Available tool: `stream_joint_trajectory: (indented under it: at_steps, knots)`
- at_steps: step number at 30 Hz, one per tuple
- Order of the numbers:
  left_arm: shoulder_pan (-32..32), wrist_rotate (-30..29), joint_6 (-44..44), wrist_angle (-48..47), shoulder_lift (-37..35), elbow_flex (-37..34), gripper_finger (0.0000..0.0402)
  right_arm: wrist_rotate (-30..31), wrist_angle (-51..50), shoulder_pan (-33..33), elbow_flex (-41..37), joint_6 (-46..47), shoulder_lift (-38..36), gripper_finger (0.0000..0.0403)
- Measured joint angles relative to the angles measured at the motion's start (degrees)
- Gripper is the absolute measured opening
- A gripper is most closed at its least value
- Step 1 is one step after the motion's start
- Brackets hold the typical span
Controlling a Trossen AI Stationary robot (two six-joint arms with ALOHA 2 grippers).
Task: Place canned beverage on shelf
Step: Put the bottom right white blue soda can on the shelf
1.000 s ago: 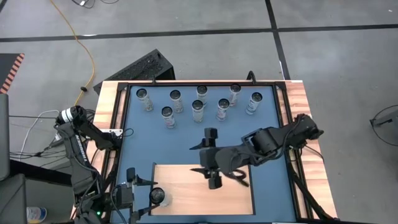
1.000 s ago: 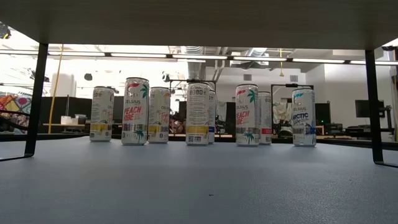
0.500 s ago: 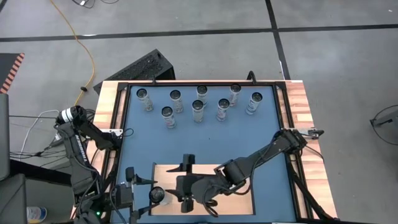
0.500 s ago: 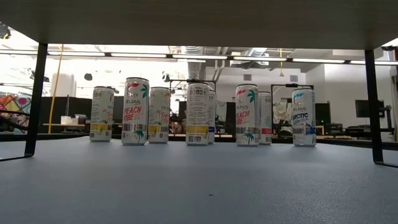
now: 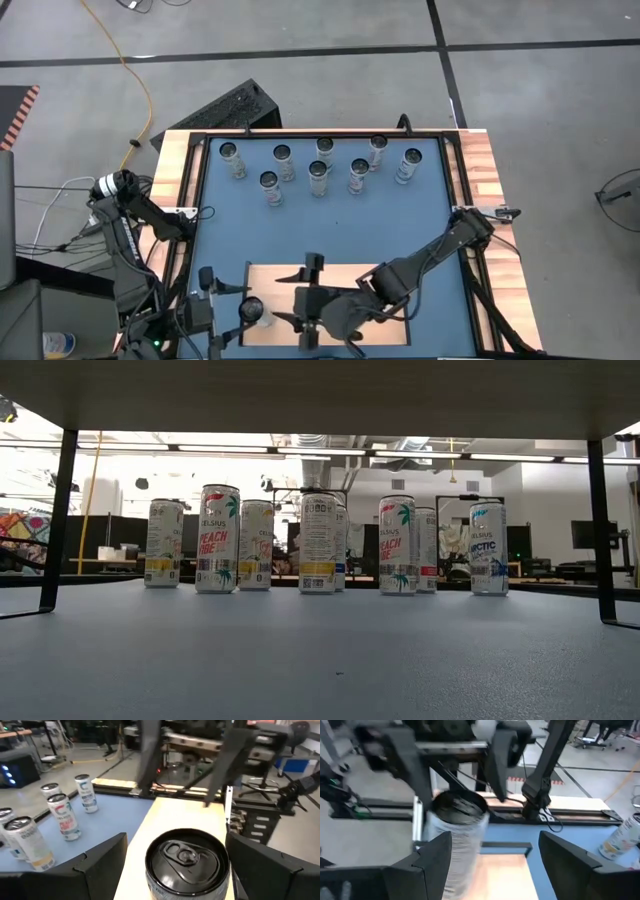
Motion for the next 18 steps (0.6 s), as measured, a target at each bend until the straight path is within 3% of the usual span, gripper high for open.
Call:
stream_joint_trajectory:
  at_steps: [10,18]
  knots:
    - [0.02,-1.97,0.64,2.16,0.0,0.0,0.0322,-0.21,1.04,1.63,-0.04,1.38,-0.82,0.0286]
    - [0.0,-8.51,5.07,5.69,0.0,0.0,0.0322,-0.19,2.78,1.42,-0.04,1.66,-0.73,0.0286]
